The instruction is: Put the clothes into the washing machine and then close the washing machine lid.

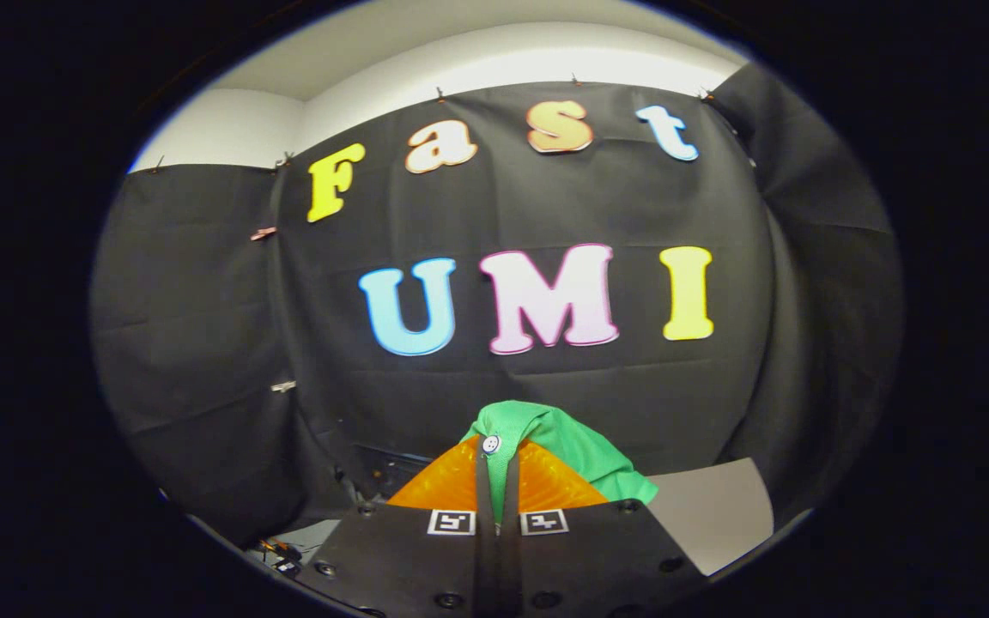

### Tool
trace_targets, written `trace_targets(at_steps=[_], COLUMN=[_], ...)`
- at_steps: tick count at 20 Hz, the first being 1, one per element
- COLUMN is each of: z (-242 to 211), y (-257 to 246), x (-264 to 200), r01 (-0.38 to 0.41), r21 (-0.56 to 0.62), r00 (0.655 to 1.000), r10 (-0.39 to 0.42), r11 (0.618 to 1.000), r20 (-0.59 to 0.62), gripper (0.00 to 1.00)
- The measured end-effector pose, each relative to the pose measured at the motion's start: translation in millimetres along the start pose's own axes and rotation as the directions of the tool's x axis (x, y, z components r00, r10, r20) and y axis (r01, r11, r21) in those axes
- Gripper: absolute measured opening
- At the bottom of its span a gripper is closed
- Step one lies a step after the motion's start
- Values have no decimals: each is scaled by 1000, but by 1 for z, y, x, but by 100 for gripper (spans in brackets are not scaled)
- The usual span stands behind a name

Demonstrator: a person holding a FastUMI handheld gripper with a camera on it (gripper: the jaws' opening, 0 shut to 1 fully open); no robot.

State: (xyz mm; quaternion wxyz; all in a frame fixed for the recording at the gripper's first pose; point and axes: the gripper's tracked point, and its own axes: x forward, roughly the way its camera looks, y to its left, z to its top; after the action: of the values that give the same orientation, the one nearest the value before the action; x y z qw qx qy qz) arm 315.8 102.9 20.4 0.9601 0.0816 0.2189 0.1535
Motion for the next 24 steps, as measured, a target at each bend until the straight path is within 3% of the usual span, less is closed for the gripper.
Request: trace_targets(at_steps=[5,11,17,24], z=[-31,-85,-154,-260], y=[77,125,140,135], x=[35,81,128,184], r01=[-154,-261,-290,-294], r21=[-10,19,17,42], r00=[987,950,910,819], r10=[153,260,282,275], r11=[988,965,957,955], r20=[-50,-173,-303,-504], gripper=[5,5,5,5])
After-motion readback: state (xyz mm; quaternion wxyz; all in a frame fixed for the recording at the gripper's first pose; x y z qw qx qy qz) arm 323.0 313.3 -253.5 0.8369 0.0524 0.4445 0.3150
